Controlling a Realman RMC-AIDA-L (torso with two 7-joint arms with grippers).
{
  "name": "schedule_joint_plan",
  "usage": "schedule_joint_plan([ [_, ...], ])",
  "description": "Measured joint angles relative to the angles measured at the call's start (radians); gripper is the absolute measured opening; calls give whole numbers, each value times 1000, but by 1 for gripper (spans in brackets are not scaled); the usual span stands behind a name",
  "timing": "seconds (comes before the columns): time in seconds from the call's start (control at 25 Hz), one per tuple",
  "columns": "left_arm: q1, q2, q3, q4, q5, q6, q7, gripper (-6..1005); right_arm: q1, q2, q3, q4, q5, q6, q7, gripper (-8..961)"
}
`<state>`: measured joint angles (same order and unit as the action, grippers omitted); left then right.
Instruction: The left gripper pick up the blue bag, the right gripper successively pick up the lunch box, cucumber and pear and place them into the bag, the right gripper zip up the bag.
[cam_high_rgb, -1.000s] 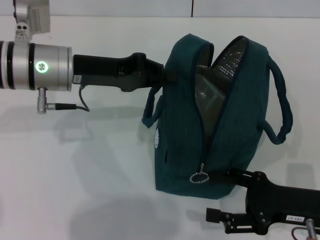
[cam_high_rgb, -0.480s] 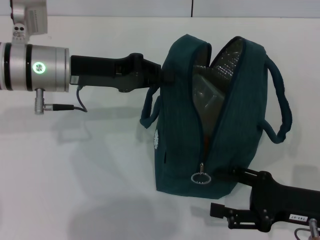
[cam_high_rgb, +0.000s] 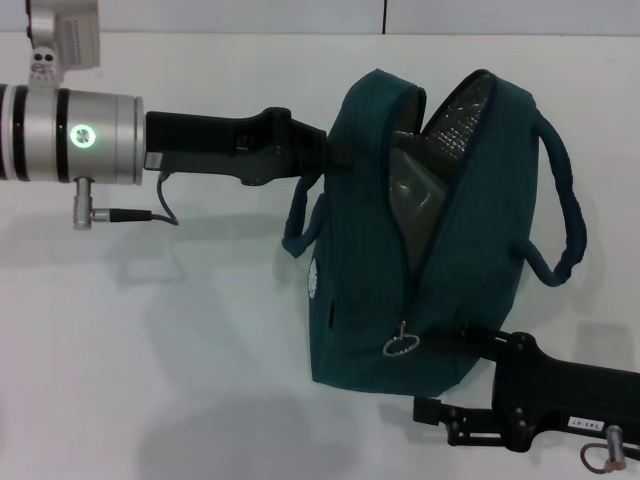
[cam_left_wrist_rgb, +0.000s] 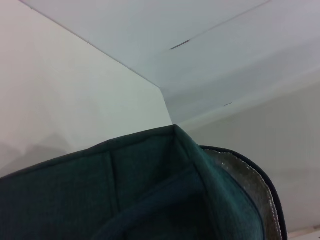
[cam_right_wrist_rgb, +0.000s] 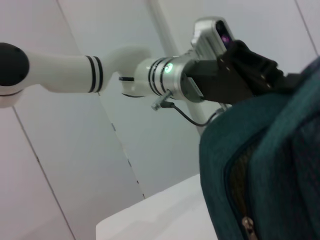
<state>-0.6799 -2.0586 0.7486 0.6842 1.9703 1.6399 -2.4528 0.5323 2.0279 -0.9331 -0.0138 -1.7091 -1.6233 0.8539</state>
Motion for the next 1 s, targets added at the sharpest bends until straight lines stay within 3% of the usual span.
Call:
schedule_joint_plan([
  [0.32, 3, 0, 0, 0, 0, 0, 1, 52, 34, 0, -4, 14, -5, -12, -13, 809],
  [1.0, 7, 0, -2, 0, 0, 2, 2, 52, 17, 0, 1, 36, 31, 12, -42, 791],
])
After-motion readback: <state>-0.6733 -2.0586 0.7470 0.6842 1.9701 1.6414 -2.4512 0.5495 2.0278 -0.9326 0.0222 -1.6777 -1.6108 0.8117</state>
